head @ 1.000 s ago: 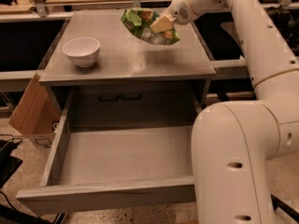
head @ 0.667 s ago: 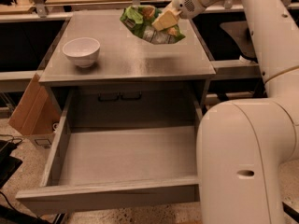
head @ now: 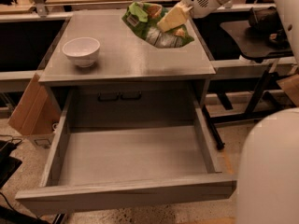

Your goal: Place green rice chip bag into top drawer

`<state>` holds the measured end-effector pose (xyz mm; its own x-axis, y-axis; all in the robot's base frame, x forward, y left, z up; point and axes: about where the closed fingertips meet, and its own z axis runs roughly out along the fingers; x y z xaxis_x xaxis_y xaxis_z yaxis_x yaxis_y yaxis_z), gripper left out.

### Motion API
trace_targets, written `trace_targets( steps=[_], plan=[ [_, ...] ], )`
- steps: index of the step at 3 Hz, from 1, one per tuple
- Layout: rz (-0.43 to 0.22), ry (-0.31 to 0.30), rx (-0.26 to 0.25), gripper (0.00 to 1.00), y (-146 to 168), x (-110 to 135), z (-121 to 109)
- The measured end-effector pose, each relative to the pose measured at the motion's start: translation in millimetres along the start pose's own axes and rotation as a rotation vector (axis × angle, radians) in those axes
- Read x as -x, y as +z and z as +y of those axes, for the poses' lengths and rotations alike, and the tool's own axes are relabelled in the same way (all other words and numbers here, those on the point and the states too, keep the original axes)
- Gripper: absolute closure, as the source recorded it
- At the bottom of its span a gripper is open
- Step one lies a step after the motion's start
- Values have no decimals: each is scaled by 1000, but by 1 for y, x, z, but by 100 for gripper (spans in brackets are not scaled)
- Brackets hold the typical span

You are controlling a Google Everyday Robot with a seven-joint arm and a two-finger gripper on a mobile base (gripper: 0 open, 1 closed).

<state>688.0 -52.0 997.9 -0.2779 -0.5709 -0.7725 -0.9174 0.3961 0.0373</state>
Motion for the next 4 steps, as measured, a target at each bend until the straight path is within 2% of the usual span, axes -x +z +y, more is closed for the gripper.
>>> trace_targets(
  steps=[1,2,3,4],
  plan=[
    [-47,62,-11,100,-30,7,45],
    [-43,109,27,100,-30,-14,90],
    [-31,141,83,100,8,-53,119],
    [26,171,113,100,68,-108,136]
  ],
)
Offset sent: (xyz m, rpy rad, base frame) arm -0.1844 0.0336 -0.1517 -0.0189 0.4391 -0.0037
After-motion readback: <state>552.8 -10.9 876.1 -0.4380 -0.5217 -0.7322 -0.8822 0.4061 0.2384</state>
